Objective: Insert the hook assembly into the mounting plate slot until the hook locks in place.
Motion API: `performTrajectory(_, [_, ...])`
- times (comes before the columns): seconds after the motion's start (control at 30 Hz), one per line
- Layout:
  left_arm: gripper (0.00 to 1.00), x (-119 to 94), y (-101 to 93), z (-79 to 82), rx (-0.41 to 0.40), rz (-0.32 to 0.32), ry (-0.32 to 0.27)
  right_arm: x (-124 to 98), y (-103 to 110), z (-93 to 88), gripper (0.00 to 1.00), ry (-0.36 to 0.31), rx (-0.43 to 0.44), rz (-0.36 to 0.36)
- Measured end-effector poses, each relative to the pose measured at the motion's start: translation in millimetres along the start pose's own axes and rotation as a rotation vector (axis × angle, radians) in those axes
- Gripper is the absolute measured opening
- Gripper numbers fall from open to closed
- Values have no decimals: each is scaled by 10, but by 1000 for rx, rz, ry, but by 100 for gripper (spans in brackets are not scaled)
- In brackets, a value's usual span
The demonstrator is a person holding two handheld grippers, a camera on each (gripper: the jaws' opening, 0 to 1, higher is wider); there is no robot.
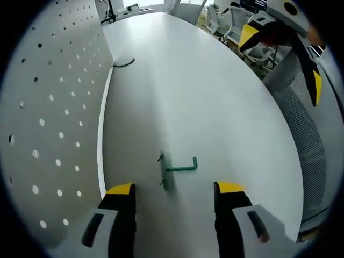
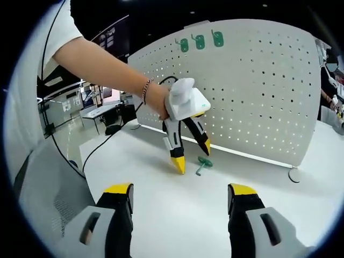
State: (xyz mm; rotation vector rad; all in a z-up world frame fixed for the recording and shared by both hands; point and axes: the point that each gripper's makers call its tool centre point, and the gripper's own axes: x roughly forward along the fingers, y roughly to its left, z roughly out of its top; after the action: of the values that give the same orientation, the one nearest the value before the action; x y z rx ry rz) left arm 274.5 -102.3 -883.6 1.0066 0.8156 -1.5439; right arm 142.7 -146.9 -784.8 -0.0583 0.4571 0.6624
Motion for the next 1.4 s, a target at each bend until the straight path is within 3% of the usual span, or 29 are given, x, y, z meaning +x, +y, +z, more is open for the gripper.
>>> performTrajectory(0.13, [41, -4, 29, 14, -16, 10, -7, -4, -13, 4, 69, -3, 4, -4])
performTrajectory(0.3, [33, -2, 47, 34, -30, 23, -13, -6, -23, 4, 68, -4, 7, -6])
performTrajectory(0.8, [17, 11, 106, 64, -86, 64, -37, -14, -28, 15, 68, -7, 12, -10])
performTrajectory(1.4, [5, 15, 118, 67, -31, 119, -10, -15, -23, 15, 69, -7, 14, -10])
